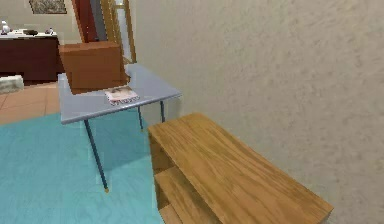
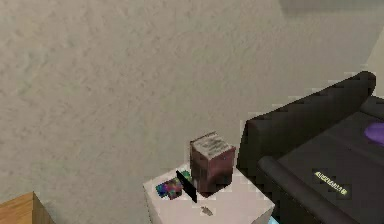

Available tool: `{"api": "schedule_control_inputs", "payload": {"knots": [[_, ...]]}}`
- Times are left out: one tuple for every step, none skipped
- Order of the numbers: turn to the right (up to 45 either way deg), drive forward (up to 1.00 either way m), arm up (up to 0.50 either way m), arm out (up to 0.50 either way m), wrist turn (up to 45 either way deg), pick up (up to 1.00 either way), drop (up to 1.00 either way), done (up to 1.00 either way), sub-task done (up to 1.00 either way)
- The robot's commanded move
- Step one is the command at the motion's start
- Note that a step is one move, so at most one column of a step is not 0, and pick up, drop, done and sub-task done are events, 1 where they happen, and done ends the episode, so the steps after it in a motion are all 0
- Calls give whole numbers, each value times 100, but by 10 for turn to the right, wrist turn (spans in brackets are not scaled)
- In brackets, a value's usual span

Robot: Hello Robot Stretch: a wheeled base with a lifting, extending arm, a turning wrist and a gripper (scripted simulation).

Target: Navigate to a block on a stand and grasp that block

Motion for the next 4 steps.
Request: {"api": "schedule_control_inputs", "payload": {"knots": [[0, 0, 20, 0, 0, 0, 0, 0, 0], [0, 0, 0, 28, 0, 0, 0, 0, 0], [0, 0, 0, 0, 450, 0, 0, 0, 0], [0, 0, 0, 0, 450, 0, 0, 0, 0]]}}
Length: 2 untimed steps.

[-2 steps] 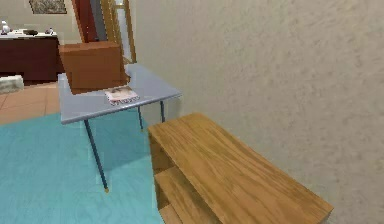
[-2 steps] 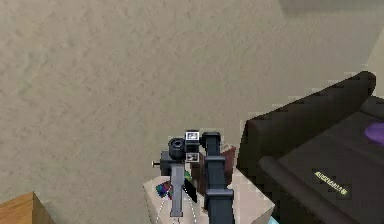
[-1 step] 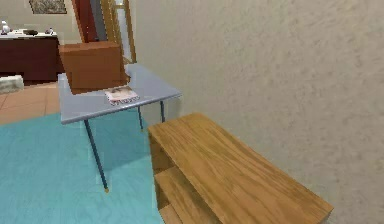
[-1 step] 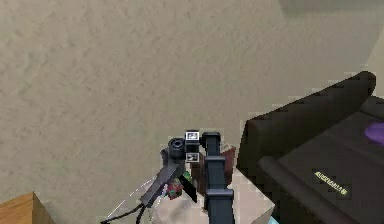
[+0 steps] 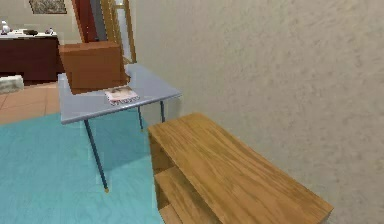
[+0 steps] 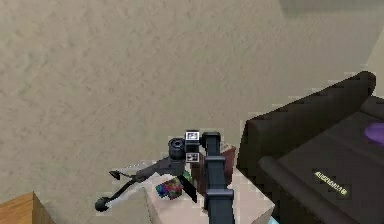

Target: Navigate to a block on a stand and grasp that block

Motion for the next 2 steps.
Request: {"api": "schedule_control_inputs", "payload": {"knots": [[0, 0, 0, 0, 450, 0, 0, 0, 0], [0, 0, 0, 0, 270, 0, 0, 0, 0]]}}
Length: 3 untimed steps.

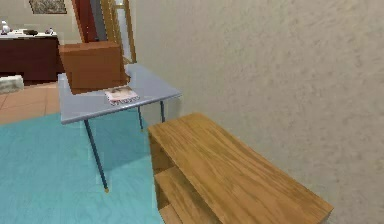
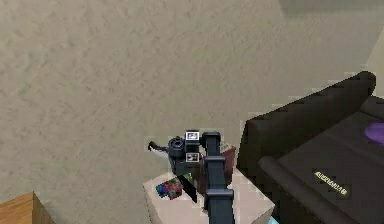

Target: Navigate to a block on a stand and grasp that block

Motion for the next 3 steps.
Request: {"api": "schedule_control_inputs", "payload": {"knots": [[0, 0, -30, 0, 0, 0, 0, 0, 0], [0, 0, 0, 0, 0, 100, 0, 0, 0], [0, 0, 10, 0, 0, 0, 0, 0, 0]]}}
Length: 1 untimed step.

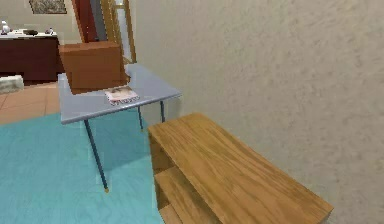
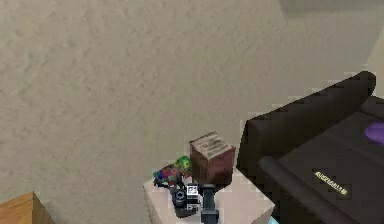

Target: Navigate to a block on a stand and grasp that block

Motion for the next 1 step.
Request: {"api": "schedule_control_inputs", "payload": {"knots": [[0, 0, 0, 0, 0, 0, 0, 100, 0]]}}
